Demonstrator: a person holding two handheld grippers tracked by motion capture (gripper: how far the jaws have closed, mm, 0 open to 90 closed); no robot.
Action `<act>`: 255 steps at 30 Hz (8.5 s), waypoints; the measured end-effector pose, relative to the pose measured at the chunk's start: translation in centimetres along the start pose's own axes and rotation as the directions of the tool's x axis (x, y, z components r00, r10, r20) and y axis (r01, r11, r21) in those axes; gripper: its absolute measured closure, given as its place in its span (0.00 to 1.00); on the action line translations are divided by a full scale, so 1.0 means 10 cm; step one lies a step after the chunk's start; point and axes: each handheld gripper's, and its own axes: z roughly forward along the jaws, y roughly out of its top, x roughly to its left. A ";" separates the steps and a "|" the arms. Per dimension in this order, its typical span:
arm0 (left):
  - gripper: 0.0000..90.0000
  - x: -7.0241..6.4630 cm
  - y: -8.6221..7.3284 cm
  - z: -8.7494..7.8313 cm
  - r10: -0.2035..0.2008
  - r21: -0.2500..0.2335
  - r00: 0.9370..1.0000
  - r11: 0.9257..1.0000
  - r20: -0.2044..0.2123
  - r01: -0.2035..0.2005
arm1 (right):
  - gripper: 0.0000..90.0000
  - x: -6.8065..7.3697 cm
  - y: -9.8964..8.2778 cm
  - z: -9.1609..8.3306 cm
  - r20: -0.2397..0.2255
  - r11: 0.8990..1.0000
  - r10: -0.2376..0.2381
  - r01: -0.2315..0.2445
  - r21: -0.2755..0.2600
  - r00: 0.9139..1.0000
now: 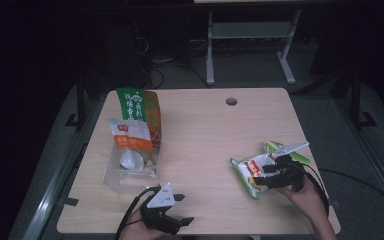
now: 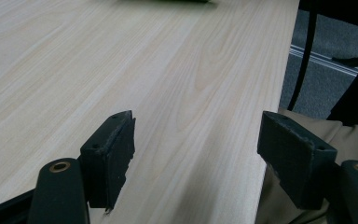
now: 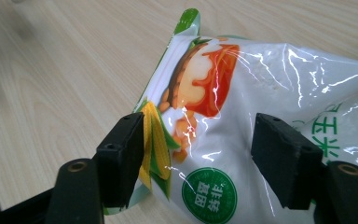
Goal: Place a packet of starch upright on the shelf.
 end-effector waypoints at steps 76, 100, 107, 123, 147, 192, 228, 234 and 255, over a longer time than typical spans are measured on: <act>0.30 0.08 0.06 0.05 -0.022 -0.001 1.000 1.000 0.000 0.022 | 0.97 -0.38 0.05 -0.13 0.026 0.978 0.195 -0.193 -0.076 0.980; 0.32 0.31 0.68 0.41 -0.062 -0.054 0.998 0.997 0.017 0.063 | 0.99 0.13 0.30 -0.37 -0.077 0.985 -0.055 0.042 -0.165 0.996; 0.41 0.38 0.85 0.56 -0.083 -0.054 0.995 0.995 0.051 0.086 | 0.98 0.24 0.34 -0.38 -0.092 0.980 -0.121 0.104 -0.168 0.988; 0.79 0.50 1.18 0.82 -0.141 -0.033 0.985 0.989 0.099 0.145 | 0.97 0.32 0.36 -0.35 -0.097 0.975 -0.165 0.147 -0.169 0.982; 0.99 0.55 0.92 0.40 -0.152 -0.091 0.985 0.985 -0.086 0.144 | 0.97 0.58 0.63 0.05 -0.061 0.962 -0.200 0.184 -0.201 0.978; 0.50 0.31 0.42 0.02 -0.089 -0.068 0.994 0.994 -0.056 0.085 | 1.00 0.69 0.98 0.07 -0.094 0.976 -0.201 0.191 -0.110 0.975; 0.40 -0.04 0.08 -0.17 0.007 -0.022 1.000 1.000 0.022 -0.007 | 1.00 1.50 2.17 -0.08 -0.160 0.914 -0.397 0.373 -0.160 0.904; 0.39 -0.06 0.07 -0.16 -0.003 -0.037 0.999 0.999 0.032 0.004 | 1.00 1.71 2.39 -0.02 -0.186 0.901 -0.429 0.405 -0.157 0.884; 0.38 -0.10 0.05 -0.19 0.037 -0.052 0.998 0.998 0.043 -0.034 | 1.00 2.34 2.86 0.67 -0.289 0.887 -0.461 0.443 -0.130 0.839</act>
